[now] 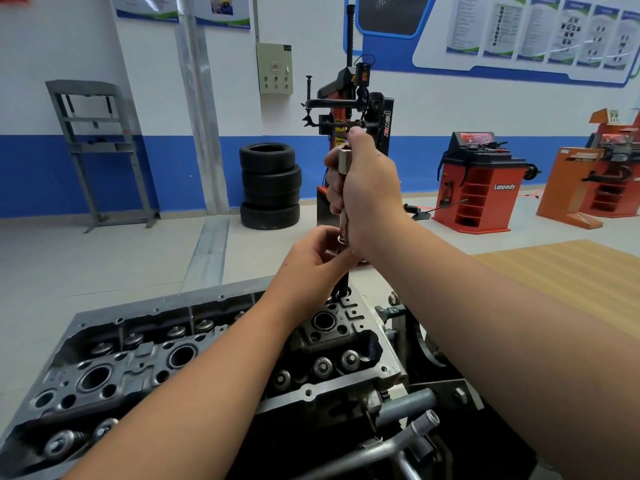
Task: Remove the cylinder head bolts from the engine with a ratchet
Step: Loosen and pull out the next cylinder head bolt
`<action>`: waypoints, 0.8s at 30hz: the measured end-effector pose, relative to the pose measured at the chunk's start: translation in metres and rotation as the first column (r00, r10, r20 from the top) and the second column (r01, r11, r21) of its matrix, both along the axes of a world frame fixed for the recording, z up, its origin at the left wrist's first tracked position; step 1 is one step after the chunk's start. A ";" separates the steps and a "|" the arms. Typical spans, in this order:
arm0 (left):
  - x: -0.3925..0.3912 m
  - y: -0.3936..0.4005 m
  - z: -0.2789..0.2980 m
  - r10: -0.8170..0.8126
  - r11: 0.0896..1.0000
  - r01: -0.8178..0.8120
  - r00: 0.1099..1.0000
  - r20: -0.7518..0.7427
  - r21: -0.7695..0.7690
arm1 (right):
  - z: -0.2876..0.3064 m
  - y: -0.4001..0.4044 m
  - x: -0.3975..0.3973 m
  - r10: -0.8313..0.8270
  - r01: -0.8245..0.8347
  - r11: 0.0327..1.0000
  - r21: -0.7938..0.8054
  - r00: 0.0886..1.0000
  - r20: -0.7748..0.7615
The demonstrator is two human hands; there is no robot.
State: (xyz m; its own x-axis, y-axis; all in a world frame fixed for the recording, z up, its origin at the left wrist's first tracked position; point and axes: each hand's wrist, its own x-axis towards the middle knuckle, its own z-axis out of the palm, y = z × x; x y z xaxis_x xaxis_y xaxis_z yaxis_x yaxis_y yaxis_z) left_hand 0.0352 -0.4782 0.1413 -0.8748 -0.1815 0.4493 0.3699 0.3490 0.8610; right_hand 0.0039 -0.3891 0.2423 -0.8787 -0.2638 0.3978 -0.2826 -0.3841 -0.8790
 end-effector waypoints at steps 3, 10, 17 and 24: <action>0.004 0.000 0.002 -0.073 0.997 0.072 0.997 0.024 0.026 | -0.003 -0.001 -0.002 0.014 -0.015 0.999 -0.030 0.999 -0.052; 0.001 -0.003 0.003 0.079 0.996 -0.079 0.997 -0.007 -0.046 | -0.004 -0.001 -0.003 -0.187 0.186 0.982 -0.023 0.967 -0.172; 0.005 0.000 0.002 -0.017 1.000 0.017 1.000 0.020 -0.016 | -0.003 -0.009 -0.001 0.025 -0.022 0.999 0.025 0.995 -0.096; 0.009 -0.002 0.002 -0.028 1.000 0.029 0.999 0.021 -0.011 | 0.004 0.005 -0.014 0.358 -0.350 0.925 0.147 0.933 -0.029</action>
State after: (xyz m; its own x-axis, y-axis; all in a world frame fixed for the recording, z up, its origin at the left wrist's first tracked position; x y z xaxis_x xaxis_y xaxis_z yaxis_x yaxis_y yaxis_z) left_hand 0.0445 -0.4805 0.1433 -0.8888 -0.1516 0.4326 0.3616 0.3480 0.8649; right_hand -0.0096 -0.3839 0.2459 -0.6960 -0.6091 0.3803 -0.1994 -0.3448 -0.9172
